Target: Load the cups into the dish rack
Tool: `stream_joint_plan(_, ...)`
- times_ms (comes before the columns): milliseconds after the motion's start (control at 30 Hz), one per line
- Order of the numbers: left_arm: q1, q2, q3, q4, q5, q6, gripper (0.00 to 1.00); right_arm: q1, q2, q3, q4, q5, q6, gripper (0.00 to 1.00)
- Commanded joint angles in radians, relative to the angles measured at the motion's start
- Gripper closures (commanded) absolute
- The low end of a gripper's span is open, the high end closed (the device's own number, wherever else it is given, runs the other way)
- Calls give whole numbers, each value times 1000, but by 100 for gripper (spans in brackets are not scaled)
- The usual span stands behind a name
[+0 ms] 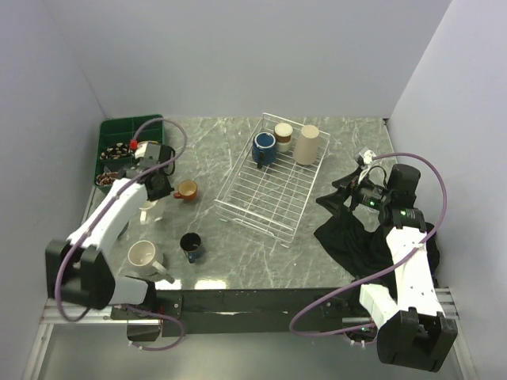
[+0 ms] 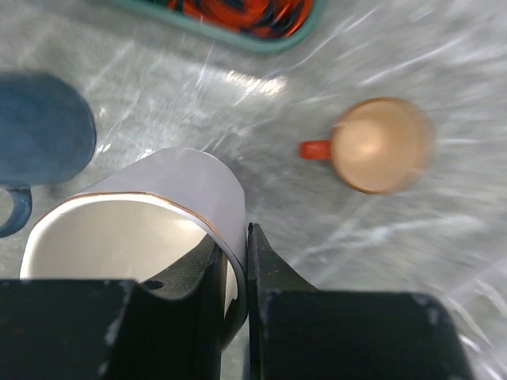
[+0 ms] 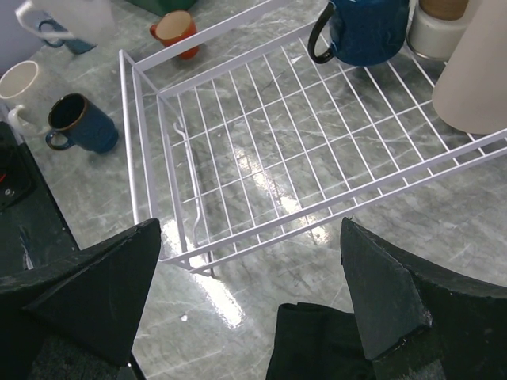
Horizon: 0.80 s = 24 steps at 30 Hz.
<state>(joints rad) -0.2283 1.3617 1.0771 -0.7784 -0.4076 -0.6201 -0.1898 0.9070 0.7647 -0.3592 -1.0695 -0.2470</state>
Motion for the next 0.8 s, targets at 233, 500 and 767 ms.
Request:
stream_joint_plan(233,1,-400,149,79,243,-36,99,-8,1,50,-52,-93,-104,0)
stream_joint_plan(500,1,-529,-60,676,732,-481,99,47,170,393,-516,-138,-413,0)
stream_joint_plan(767,-71,-457,-261,1370,675,-982,99,422,219,512,-174,-8,109,0)
